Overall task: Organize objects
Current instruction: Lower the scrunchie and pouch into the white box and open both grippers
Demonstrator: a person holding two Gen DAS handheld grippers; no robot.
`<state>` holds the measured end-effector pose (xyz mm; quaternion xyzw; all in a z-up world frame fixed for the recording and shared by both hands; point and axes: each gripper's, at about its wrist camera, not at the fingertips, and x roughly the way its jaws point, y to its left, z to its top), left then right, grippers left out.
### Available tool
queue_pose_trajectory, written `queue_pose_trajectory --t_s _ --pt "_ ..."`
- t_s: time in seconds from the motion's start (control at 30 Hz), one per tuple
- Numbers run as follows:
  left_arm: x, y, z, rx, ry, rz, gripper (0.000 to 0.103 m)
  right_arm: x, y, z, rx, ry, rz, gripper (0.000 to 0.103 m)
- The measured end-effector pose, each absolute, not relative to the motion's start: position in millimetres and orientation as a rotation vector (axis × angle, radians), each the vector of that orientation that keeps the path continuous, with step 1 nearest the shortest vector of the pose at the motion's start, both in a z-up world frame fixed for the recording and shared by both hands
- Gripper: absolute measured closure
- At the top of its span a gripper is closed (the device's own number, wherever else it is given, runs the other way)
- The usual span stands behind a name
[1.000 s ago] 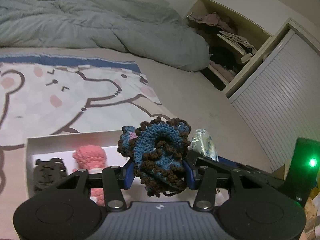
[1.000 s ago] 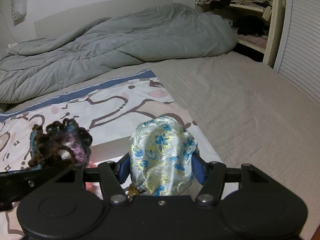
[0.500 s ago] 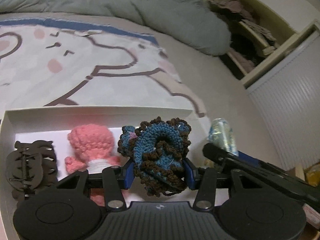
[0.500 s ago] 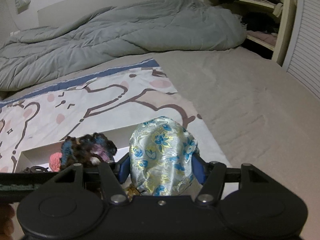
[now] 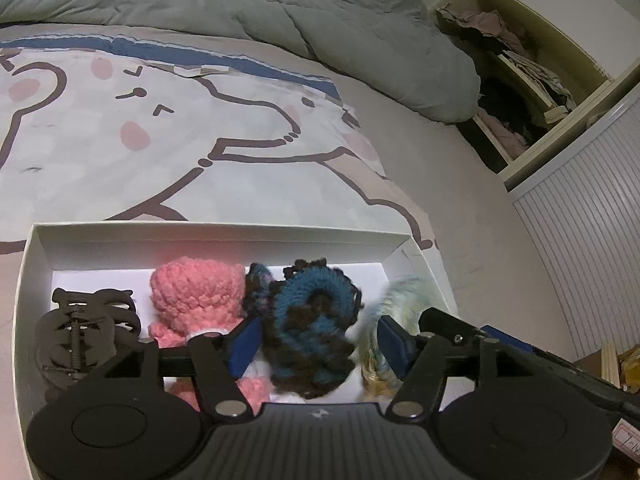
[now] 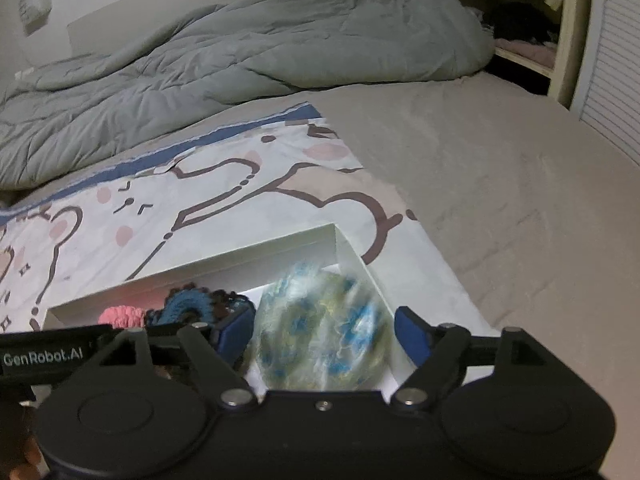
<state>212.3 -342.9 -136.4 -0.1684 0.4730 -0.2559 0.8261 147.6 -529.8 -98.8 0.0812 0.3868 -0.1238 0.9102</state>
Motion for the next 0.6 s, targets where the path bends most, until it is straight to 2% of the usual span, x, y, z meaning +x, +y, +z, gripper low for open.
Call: queue_pose_trajectory --t_s 0.13,0.33,0.6 --pt "208.9 -343.5 -132.9 -0.339 1.001 -0.55 0.038 144.2 -532.3 -95.5 0.186 0.787 -0.251 0.024" --pt "205.4 -341.5 -124.6 -0.329 0.984 -0.561 0.038 140.9 -533.0 -89.2 0.208 0.8 -0.234 0.032" --pt "199.4 -332.5 -110.4 -0.308 0.963 -0.56 0.038 131.5 -524.0 -74.7 0.197 0.783 -0.23 0.033"
